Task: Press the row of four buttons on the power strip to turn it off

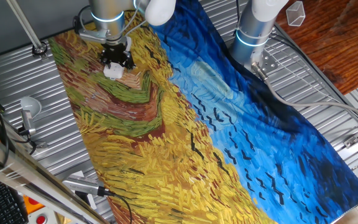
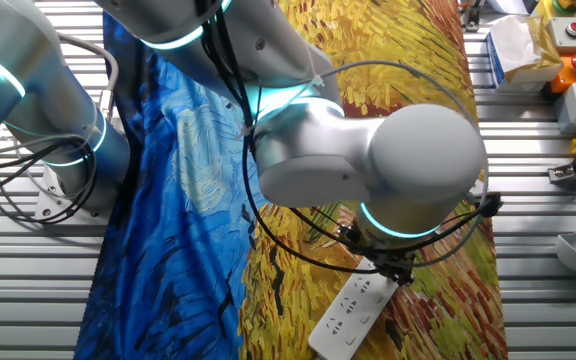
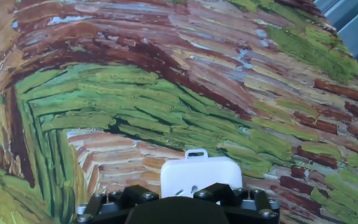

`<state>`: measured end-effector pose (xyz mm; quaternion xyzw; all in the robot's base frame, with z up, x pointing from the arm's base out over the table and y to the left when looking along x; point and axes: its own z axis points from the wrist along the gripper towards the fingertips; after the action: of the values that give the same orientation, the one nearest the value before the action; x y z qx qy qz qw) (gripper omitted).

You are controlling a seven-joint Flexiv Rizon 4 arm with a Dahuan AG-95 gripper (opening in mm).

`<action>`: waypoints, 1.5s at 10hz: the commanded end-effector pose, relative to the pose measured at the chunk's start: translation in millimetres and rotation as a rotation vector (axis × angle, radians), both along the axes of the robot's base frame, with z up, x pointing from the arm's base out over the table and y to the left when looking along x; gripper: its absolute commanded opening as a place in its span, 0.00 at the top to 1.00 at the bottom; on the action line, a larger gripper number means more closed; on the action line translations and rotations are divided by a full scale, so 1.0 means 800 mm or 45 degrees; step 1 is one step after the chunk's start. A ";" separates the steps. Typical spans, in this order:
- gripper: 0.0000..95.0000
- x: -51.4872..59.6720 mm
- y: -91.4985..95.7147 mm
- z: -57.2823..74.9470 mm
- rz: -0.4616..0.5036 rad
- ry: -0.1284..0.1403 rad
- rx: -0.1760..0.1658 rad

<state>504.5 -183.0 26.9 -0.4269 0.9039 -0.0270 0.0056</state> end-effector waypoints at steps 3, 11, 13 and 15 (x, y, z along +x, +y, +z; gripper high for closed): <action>0.20 -0.006 -0.006 0.035 0.009 0.010 0.005; 0.40 -0.006 0.005 0.033 0.123 0.014 -0.003; 0.40 0.009 0.047 0.038 0.070 0.016 -0.002; 0.40 0.025 0.097 0.041 0.002 0.012 -0.012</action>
<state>520.7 -115.5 60.6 -0.4401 0.8977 -0.0216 0.0012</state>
